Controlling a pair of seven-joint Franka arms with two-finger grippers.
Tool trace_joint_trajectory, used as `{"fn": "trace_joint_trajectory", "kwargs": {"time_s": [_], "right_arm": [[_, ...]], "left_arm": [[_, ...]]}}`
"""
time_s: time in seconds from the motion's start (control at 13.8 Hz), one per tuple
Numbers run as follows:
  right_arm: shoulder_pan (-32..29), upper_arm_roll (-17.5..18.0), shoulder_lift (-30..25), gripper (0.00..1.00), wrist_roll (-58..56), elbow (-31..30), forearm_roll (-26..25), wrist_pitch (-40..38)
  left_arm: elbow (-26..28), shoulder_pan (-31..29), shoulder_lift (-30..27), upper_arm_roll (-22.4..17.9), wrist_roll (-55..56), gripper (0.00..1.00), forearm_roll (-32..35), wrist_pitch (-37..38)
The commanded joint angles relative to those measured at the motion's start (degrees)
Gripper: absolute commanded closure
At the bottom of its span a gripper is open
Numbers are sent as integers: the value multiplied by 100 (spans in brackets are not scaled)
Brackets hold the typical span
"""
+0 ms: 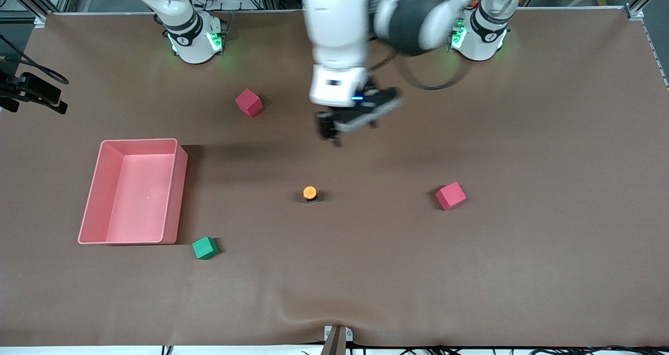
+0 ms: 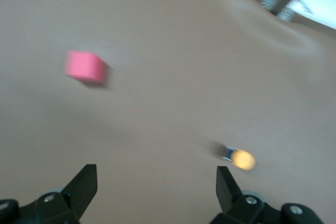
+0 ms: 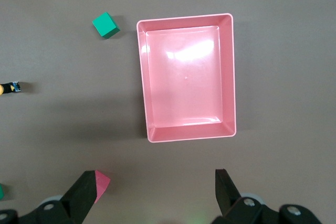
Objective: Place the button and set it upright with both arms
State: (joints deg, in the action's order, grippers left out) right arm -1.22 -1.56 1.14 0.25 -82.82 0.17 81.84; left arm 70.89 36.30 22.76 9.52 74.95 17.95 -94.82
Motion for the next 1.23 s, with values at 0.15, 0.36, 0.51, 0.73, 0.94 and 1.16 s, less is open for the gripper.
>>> {"fn": "trace_joint_trajectory", "kwargs": {"time_s": [0.15,0.36,0.51,0.73,0.94,1.16], "right_arm": [[-10,-20,45,0,1,108,88,-98],[-10,-47,45,0,1,108,97,-89],[-10,-47,45,0,1,108,97,-98],[8,-55,45,0,1,108,97,-98],[8,-55,45,0,1,108,97,-98],[-10,-47,53,0,1,108,97,-98]], "left_arm": [[329,-1780,-1044,94,-3363,0,-861,1156],[512,-3222,-1553,102,-5433,0,-1495,1641],[1134,-3699,-2062,103,-6270,0,-1496,1546],[2173,-4052,-2880,68,-6633,0,-1653,966],[2175,-4324,-2900,41,-6905,0,-1865,956],[1869,-4386,-2760,50,-7048,0,-1856,991]]}}
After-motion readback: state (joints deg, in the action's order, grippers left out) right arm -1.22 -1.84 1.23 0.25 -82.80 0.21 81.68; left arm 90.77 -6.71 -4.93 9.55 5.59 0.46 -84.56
